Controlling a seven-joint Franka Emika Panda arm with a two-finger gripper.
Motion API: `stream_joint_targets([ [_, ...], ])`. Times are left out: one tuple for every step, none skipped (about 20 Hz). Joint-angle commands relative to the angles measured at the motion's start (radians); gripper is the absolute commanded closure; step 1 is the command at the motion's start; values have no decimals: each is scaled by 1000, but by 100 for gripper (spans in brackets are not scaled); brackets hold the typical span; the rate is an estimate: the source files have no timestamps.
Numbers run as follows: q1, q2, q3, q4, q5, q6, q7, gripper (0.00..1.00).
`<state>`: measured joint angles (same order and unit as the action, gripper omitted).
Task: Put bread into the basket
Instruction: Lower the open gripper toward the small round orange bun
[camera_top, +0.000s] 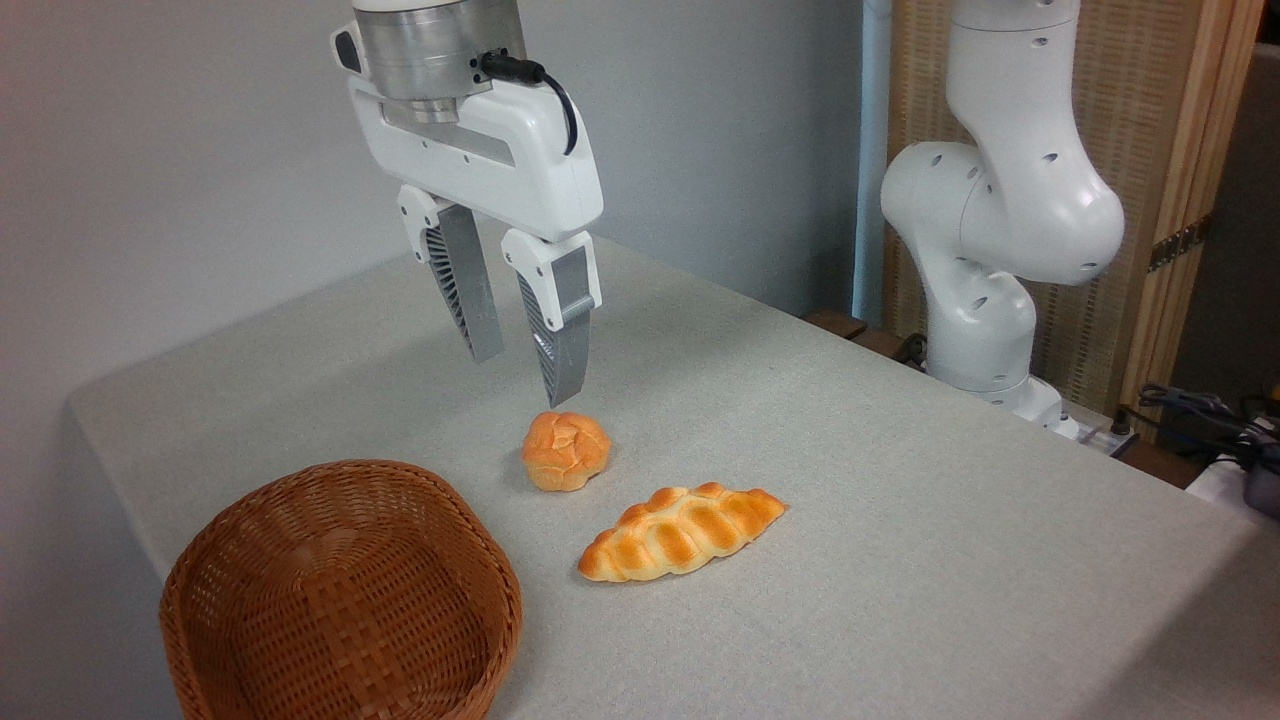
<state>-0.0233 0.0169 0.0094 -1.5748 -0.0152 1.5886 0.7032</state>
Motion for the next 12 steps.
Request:
stream_joint_targets([
  [2,-6,1,-10,-2,10,12,0],
  [2,-6,1,-10,-2,10,10,0],
  [2,-6,1,-10,-2,10,10,0],
  [2,-6,1,-10,-2,10,10,0],
  [2,-6,0,-10,-2,8,10,0],
  [2,-6,0,-11,-2,7,9,0],
  [2,-6,0,-16,-2,7,9,0],
  [2,-8,-2,-21,-2,7,9,0],
  [2,-9,-3,-25,-3,7,9,0],
  [2,-9,-18,-33,-8,8,9,0],
  [2,-9,-34,-43,-20,10,9,0],
  [2,-8,-43,-60,-35,19,9,0],
])
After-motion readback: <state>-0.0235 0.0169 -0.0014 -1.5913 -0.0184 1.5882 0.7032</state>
